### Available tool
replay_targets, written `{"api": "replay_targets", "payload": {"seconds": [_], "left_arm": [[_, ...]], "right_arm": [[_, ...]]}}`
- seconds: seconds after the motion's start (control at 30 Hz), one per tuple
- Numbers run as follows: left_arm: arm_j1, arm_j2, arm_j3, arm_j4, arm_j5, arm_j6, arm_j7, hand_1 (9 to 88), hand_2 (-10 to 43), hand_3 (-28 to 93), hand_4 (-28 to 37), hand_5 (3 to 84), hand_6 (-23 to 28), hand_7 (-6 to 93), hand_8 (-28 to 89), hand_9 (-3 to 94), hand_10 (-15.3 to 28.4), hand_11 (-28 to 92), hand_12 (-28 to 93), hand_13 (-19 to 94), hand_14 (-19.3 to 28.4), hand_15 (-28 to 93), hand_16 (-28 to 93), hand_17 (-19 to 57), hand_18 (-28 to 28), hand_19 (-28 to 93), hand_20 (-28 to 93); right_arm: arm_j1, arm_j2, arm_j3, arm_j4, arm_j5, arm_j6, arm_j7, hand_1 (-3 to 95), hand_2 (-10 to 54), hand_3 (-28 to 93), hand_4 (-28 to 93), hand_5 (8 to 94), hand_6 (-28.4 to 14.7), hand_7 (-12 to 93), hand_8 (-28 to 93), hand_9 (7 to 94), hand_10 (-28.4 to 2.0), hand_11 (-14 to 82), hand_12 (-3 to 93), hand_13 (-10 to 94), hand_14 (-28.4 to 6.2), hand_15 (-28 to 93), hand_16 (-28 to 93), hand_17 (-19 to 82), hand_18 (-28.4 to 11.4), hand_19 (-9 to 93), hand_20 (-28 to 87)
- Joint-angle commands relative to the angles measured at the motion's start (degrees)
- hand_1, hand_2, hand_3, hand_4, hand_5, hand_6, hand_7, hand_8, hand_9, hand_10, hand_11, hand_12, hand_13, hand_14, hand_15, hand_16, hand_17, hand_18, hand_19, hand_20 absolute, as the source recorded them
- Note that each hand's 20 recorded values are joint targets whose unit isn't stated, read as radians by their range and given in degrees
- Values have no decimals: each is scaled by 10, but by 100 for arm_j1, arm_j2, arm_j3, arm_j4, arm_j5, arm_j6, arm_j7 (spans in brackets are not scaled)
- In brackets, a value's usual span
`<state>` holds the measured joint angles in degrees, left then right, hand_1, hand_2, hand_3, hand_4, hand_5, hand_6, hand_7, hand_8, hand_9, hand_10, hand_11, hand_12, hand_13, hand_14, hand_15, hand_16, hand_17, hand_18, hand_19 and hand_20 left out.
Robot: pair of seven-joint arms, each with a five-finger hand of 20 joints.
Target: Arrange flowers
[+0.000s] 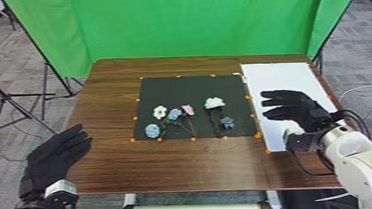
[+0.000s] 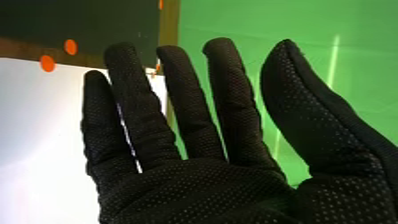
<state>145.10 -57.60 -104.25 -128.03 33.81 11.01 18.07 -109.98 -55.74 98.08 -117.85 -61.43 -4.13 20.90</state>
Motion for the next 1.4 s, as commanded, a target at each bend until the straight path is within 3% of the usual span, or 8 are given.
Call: {"api": "replay_targets", "payload": {"seconds": [0.03, 0.13, 0.3, 0.43, 0.87, 1.13, 1.23, 1.4], "left_arm": [[8, 143, 69, 0, -147, 109, 215, 266, 44, 812, -200, 449, 129, 164, -92, 366, 218, 329, 97, 227, 272, 602, -134, -96, 228, 609, 36], [-12, 146, 34, 26, -105, 20, 143, 268, 45, 810, -201, 450, 128, 161, -92, 370, 217, 329, 98, 244, 277, 620, -132, -90, 230, 621, 41], [-81, 270, 177, 52, -189, 186, 351, 269, 48, 804, -199, 455, 130, 157, -89, 395, 227, 360, 110, 306, 284, 694, -134, -72, 247, 671, 71], [-146, 252, 230, 52, -140, 194, 282, 269, 48, 806, -199, 455, 131, 158, -89, 392, 227, 358, 108, 282, 284, 670, -148, -79, 241, 658, 66], [-193, 339, 334, 74, -218, 291, 452, 266, 49, 809, -199, 456, 131, 161, -91, 388, 224, 351, 107, 262, 284, 645, -142, -87, 231, 631, 61], [-233, 338, 434, 127, -235, 321, 405, 267, 49, 809, -202, 455, 130, 162, -91, 388, 223, 351, 107, 260, 284, 643, -139, -88, 231, 628, 64], [-233, 292, 409, 107, -160, 230, 345, 267, 49, 809, -202, 454, 130, 162, -91, 385, 222, 351, 107, 259, 282, 642, -138, -89, 231, 627, 65], [-111, 349, 456, 78, -235, 315, 534, 267, 49, 809, -201, 454, 130, 163, -91, 385, 222, 350, 106, 259, 283, 642, -137, -84, 235, 640, 74]], "right_arm": [[-9, 69, -12, 37, 10, 207, -149, 281, 69, 887, -283, 508, 7, 203, -153, 521, -123, 117, 137, 420, -164, 324, 127, 122, -179, 560, 134], [21, 59, -74, 38, 19, 208, -147, 279, 68, 885, -283, 526, 7, 222, -154, 536, -124, 136, 146, 426, -160, 349, 137, 120, -178, 559, 138], [94, 63, -208, 76, 29, 247, -157, 277, 66, 885, -283, 535, 5, 234, -162, 543, -127, 152, 150, 429, -159, 365, 135, 120, -178, 558, 145], [42, 42, -150, 46, 20, 238, -121, 276, 64, 884, -283, 539, 3, 235, -161, 544, -128, 153, 150, 429, -159, 369, 134, 120, -179, 558, 148], [109, 50, -189, 52, 65, 279, -125, 274, 66, 878, -283, 531, 2, 227, -162, 545, -128, 155, 148, 432, -160, 386, 129, 118, -182, 561, 156], [64, 4, -185, 91, 32, 174, -135, 275, 66, 877, -283, 530, 2, 225, -159, 544, -127, 154, 147, 432, -160, 388, 126, 117, -184, 561, 157], [-17, -34, -122, 59, 7, 179, -182, 275, 66, 877, -283, 529, 2, 222, -158, 543, -128, 153, 147, 432, -160, 389, 126, 116, -184, 561, 158], [-142, -127, 35, 44, 21, 19, -159, 274, 67, 876, -283, 527, 3, 219, -158, 540, -128, 149, 146, 432, -161, 388, 124, 116, -184, 561, 157]]}}
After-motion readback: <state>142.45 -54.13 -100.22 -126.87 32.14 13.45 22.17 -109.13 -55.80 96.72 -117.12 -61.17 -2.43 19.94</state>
